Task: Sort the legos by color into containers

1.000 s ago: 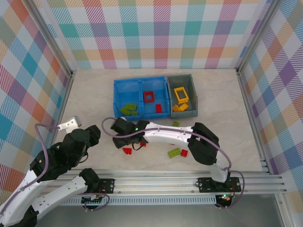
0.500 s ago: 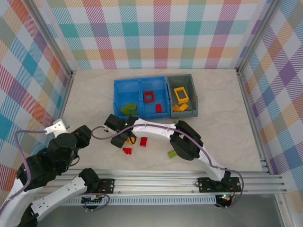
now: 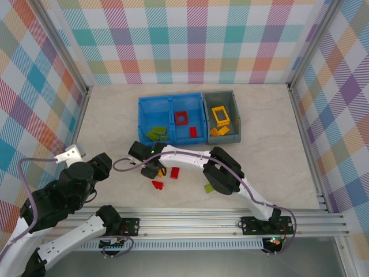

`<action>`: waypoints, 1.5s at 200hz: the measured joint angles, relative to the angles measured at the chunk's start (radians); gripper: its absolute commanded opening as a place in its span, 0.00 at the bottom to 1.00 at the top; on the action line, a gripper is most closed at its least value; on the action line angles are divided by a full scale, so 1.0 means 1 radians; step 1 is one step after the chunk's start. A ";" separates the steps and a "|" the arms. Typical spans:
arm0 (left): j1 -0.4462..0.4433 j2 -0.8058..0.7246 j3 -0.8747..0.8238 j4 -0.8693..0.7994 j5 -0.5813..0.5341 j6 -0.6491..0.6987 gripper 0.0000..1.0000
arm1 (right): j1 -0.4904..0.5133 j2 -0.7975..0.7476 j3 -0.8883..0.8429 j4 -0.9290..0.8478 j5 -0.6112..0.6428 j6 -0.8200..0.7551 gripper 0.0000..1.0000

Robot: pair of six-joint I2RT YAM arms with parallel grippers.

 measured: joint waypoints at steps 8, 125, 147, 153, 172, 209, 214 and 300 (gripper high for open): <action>0.000 0.004 0.000 0.001 0.004 0.002 0.42 | 0.000 -0.002 0.000 0.001 0.000 0.001 0.35; -0.001 0.415 0.045 0.363 0.398 0.121 0.42 | -0.454 -0.839 -0.494 0.116 0.091 0.303 0.32; -0.018 0.554 0.055 0.467 0.465 0.125 0.42 | -0.566 -0.797 -0.536 0.094 0.104 0.349 0.32; -0.026 0.595 0.060 0.491 0.476 0.127 0.42 | -0.590 -0.770 -0.537 0.089 0.098 0.357 0.32; -0.068 0.702 0.077 0.543 0.494 0.133 0.42 | -0.655 -0.683 -0.535 0.095 0.053 0.367 0.33; -0.163 0.853 0.144 0.603 0.482 0.134 0.41 | -0.752 -0.496 -0.413 0.087 -0.079 0.354 0.33; -0.176 0.872 0.156 0.606 0.474 0.135 0.41 | -0.764 -0.472 -0.388 0.086 -0.101 0.350 0.34; -0.291 1.097 0.291 0.630 0.375 0.160 0.40 | -0.849 -0.293 -0.230 0.043 -0.300 0.307 0.48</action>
